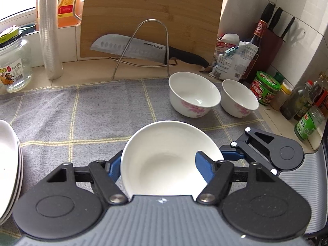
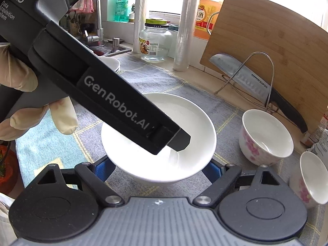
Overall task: Organize plates and bowls
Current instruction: 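Lift the bowl with the left tool and carry it toward the plate stack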
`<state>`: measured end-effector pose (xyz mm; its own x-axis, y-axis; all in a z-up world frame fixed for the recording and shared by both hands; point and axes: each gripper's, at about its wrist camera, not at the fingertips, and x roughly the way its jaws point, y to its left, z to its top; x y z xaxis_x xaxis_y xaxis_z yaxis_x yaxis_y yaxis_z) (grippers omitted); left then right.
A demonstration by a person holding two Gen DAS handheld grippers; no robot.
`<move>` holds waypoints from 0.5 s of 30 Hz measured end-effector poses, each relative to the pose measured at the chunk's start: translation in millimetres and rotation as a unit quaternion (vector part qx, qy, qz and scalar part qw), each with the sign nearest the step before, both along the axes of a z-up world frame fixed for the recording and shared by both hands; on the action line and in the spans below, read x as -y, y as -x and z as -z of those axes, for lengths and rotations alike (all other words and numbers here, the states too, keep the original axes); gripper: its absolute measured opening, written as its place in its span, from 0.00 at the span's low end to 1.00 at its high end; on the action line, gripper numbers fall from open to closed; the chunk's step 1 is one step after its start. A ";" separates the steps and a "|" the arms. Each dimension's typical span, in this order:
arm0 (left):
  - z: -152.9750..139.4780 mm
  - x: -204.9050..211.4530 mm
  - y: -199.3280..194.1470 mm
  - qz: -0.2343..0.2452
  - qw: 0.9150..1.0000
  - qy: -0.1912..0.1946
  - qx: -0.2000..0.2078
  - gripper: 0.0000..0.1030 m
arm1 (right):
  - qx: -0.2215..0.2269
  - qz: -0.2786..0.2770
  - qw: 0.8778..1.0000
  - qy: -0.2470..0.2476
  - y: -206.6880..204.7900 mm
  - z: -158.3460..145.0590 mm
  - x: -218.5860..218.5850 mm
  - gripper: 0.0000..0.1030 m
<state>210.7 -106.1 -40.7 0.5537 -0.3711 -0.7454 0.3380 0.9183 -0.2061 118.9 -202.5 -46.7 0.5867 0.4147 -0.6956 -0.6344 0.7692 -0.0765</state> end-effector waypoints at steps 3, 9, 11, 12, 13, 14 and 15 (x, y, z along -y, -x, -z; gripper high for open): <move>2.1 -8.6 -1.3 -0.003 1.000 0.001 -0.002 0.70 | -0.002 -0.004 1.000 0.000 -4.1 2.2 -9.3 0.90; 8.1 -21.9 -4.6 -0.003 1.000 -0.001 -0.004 0.70 | -0.012 -0.005 1.000 0.000 -9.7 8.8 -22.1 0.90; 10.6 -24.4 -6.6 -0.003 1.000 -0.002 -0.007 0.70 | -0.015 -0.005 1.000 0.001 -14.1 12.1 -26.4 0.90; 12.1 -25.6 -7.5 -0.003 1.000 -0.002 -0.008 0.70 | -0.017 -0.005 1.000 0.002 -15.3 13.3 -27.8 0.90; 13.3 -26.8 -8.1 -0.004 1.000 -0.002 -0.010 0.70 | -0.018 -0.005 1.000 0.002 -16.2 14.6 -29.5 0.90; 14.6 -27.9 -8.5 -0.004 1.000 -0.002 -0.011 0.70 | -0.020 -0.005 1.000 0.002 -16.9 15.4 -30.7 0.90; 15.9 -28.8 -8.9 -0.004 1.000 -0.001 -0.013 0.70 | -0.022 -0.005 1.000 0.003 -17.3 16.0 -31.7 0.90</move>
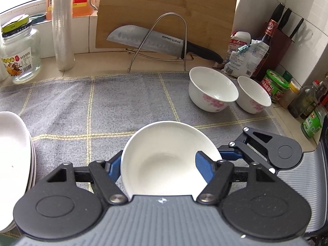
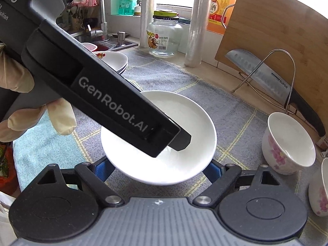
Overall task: Organize plates and bowls
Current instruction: 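Lift the bowl with the left tool and carry it toward the plate stack, then lower the bowl onto the mat beside the plates and open the left tool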
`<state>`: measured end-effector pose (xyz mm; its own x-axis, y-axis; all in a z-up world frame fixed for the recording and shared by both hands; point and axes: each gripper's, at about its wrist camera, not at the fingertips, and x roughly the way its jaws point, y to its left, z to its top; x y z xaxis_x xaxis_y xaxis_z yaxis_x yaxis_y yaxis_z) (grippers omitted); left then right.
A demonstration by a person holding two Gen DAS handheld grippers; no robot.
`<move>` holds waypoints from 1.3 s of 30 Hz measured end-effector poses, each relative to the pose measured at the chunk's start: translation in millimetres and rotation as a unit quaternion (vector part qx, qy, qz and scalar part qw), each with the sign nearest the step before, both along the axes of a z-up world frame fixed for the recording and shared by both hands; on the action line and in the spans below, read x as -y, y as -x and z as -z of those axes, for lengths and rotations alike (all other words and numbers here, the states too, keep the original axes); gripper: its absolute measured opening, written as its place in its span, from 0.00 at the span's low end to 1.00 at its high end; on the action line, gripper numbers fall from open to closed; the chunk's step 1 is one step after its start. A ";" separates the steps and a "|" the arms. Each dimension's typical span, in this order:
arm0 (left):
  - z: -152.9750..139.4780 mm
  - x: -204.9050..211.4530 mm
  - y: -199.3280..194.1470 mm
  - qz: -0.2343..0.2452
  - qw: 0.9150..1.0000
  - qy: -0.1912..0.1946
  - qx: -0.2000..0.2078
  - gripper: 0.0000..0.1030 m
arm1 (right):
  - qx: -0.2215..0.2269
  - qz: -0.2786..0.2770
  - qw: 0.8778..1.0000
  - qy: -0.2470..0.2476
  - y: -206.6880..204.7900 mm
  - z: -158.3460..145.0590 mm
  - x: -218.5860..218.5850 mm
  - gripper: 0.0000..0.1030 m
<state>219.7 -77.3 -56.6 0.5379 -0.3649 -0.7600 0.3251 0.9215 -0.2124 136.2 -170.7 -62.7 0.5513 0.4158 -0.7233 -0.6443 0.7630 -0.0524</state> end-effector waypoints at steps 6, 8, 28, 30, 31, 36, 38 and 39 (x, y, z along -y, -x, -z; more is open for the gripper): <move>4.7 -2.6 -1.8 0.000 1.000 0.002 -0.006 0.70 | -0.006 0.000 1.000 0.003 -1.6 2.8 -3.4 0.90; 5.7 -2.8 -2.1 0.000 1.000 0.003 -0.007 0.70 | -0.007 0.000 1.000 0.004 -2.0 3.0 -3.6 0.90; -0.2 -2.4 5.4 -0.017 0.999 -0.020 0.032 0.88 | 0.003 0.001 1.000 0.002 2.0 -0.7 2.9 1.00; -3.9 -2.6 7.3 -0.019 0.999 -0.022 0.042 0.89 | 0.007 0.002 1.000 0.007 4.9 -1.8 4.3 1.00; -5.9 -2.9 8.3 -0.019 0.999 -0.022 0.045 0.90 | 0.009 0.002 1.000 0.007 6.7 -2.6 5.4 1.00; -15.3 0.6 12.8 -0.015 0.998 -0.022 0.061 0.90 | 0.015 0.007 1.000 0.010 15.2 -10.5 16.4 1.00; -18.3 3.5 13.9 -0.014 0.998 -0.025 0.064 0.90 | 0.019 0.009 1.000 0.015 18.6 -12.7 22.5 1.00; -19.5 5.0 14.0 -0.012 0.997 -0.025 0.066 0.90 | 0.019 0.010 1.000 0.015 20.2 -13.9 26.3 1.00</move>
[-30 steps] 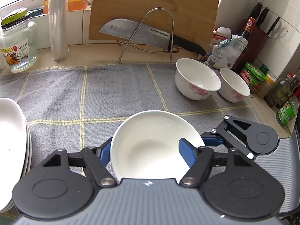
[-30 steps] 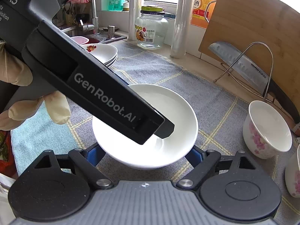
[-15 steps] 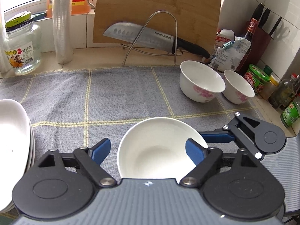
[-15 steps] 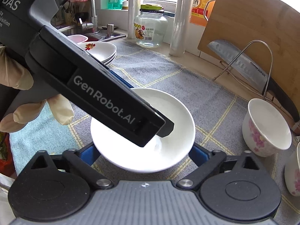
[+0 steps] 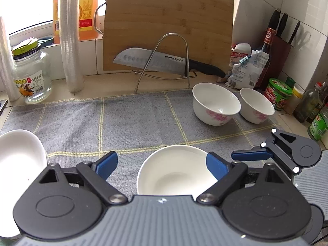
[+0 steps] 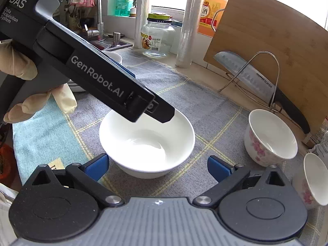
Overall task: Organize plates and bowls
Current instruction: 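Lower the bowl onto the mat beside the plates and open the left tool, then move the left tool to the second flowered bowl and close on its rim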
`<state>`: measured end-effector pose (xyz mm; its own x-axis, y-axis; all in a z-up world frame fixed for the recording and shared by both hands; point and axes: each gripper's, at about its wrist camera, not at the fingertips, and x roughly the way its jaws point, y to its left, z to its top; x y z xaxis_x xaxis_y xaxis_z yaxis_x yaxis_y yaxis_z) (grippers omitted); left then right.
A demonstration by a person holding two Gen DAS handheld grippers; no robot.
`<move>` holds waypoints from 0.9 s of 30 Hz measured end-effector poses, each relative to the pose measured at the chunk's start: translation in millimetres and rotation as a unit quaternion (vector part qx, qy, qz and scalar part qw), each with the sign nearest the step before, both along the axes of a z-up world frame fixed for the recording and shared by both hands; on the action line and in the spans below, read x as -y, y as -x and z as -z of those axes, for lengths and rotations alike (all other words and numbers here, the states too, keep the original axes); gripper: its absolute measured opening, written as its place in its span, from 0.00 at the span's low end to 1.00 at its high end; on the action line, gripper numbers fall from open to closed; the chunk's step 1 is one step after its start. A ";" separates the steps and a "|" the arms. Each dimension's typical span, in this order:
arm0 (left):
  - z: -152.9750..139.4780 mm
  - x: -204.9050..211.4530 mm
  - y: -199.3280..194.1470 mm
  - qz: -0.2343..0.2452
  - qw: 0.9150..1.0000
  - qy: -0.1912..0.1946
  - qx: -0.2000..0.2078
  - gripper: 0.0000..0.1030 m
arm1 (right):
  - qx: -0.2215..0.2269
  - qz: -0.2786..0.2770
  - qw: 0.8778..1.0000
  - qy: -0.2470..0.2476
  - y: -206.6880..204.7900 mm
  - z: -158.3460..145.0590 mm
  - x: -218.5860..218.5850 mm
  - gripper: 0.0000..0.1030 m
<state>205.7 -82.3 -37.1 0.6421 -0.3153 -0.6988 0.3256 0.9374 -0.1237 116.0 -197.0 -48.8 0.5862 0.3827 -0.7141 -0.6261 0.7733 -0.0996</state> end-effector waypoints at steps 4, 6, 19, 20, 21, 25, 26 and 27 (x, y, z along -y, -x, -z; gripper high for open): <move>-3.2 7.1 -0.9 0.004 1.000 0.001 0.006 0.90 | -0.004 0.009 1.000 -0.016 2.9 -6.7 19.2 1.00; -3.5 10.8 -2.0 0.005 1.000 0.001 0.006 0.90 | 0.000 0.019 1.000 -0.019 2.8 -9.8 27.6 1.00; -20.2 43.0 -21.1 0.058 0.998 -0.027 0.009 0.90 | 0.019 0.096 0.995 -0.010 -14.3 -5.2 68.9 1.00; -22.0 45.7 -24.8 0.064 0.997 -0.031 0.009 0.90 | 0.021 0.102 0.995 -0.010 -16.5 -4.2 71.6 1.00; -23.7 48.6 -29.8 0.071 0.997 -0.034 0.007 0.90 | 0.023 0.108 0.994 -0.011 -18.5 -3.3 73.6 1.00; -28.3 59.7 -50.4 0.096 0.995 -0.039 -0.001 0.90 | 0.029 0.138 0.990 -0.010 -30.7 2.7 82.8 1.00; -28.7 63.2 -55.9 0.101 0.994 -0.040 -0.003 0.90 | 0.028 0.146 0.989 -0.011 -32.9 4.3 85.7 1.00; -28.7 67.1 -61.4 0.106 0.993 -0.042 -0.004 0.90 | 0.028 0.152 0.988 -0.013 -35.9 6.0 87.9 1.00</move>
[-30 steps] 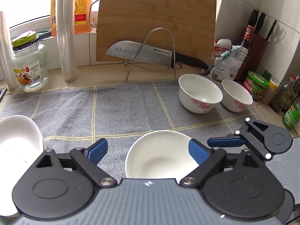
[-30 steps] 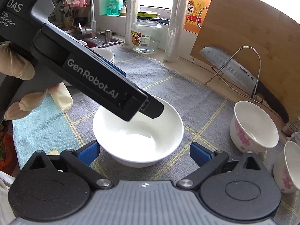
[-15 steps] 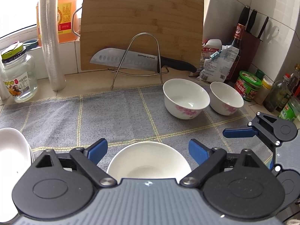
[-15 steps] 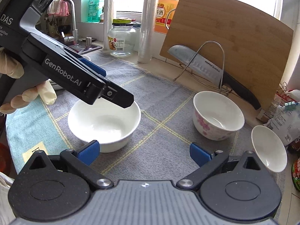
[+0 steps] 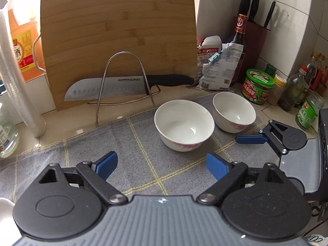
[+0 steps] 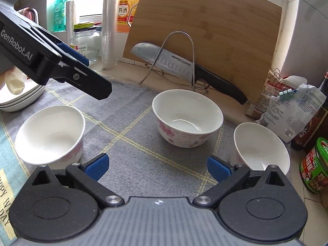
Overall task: Organize plates and bowls
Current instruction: 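Move the left tool to the second flowered bowl and close on its rim, then carry the second bowl with the left tool over the first bowl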
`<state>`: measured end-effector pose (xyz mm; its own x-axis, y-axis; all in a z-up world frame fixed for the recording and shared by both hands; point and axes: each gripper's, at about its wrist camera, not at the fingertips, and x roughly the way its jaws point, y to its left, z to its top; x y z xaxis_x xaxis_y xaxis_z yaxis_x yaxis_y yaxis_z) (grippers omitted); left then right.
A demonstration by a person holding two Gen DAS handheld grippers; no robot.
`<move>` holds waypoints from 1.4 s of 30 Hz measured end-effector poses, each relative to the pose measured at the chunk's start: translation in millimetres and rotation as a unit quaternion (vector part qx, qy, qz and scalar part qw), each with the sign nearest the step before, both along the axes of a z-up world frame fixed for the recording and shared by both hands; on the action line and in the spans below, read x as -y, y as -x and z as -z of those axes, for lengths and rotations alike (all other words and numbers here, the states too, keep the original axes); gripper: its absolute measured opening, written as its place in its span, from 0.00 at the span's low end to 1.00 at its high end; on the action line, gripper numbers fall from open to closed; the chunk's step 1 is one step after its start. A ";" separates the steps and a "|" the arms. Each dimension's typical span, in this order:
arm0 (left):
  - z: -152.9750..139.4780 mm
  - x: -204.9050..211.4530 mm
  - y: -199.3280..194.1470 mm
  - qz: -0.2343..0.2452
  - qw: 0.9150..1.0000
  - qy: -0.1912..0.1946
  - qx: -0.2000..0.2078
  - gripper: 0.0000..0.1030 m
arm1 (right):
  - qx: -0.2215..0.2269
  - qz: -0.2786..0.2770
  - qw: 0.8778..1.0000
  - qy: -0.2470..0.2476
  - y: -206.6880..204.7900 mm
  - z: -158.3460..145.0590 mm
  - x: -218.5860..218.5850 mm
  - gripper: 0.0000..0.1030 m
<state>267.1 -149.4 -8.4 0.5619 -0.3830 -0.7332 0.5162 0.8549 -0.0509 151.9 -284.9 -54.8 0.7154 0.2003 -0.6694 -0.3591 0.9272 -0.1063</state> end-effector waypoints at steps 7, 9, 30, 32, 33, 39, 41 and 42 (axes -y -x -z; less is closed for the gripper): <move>10.7 28.9 -42.3 0.029 0.999 -0.003 -0.015 0.90 | 0.005 0.032 0.999 0.019 -24.1 13.7 0.7 1.00; 15.0 35.8 -53.9 0.033 0.999 -0.001 -0.022 0.90 | 0.008 0.034 0.999 0.028 -28.2 16.2 -1.5 1.00; 42.8 73.1 -105.9 0.060 0.997 0.000 -0.057 0.87 | 0.013 0.055 0.998 0.027 -60.7 23.4 -4.0 0.97; 44.2 75.1 -107.5 0.061 0.996 0.000 -0.058 0.87 | 0.013 0.052 0.998 0.024 -61.7 22.8 -4.2 0.96; 44.9 75.7 -108.2 0.062 0.996 0.000 -0.059 0.87 | 0.011 0.050 0.999 0.020 -62.8 22.6 -4.2 0.95; 47.8 77.8 -109.9 0.064 0.996 -0.001 -0.060 0.84 | 0.012 0.049 0.999 0.014 -67.1 21.6 -3.7 0.91; 47.8 77.7 -109.8 0.065 0.996 0.000 -0.060 0.84 | 0.012 0.048 0.999 0.013 -67.3 20.9 -4.4 0.90; 48.2 77.5 -110.2 0.066 0.996 0.000 -0.060 0.84 | 0.013 0.048 0.999 0.013 -67.2 20.5 -4.4 0.90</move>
<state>377.3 -226.9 -56.6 0.4158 -0.4477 -0.7916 0.6139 0.7803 -0.1189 219.1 -280.5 -75.3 0.7481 0.1135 -0.6538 -0.2661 0.9539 -0.1390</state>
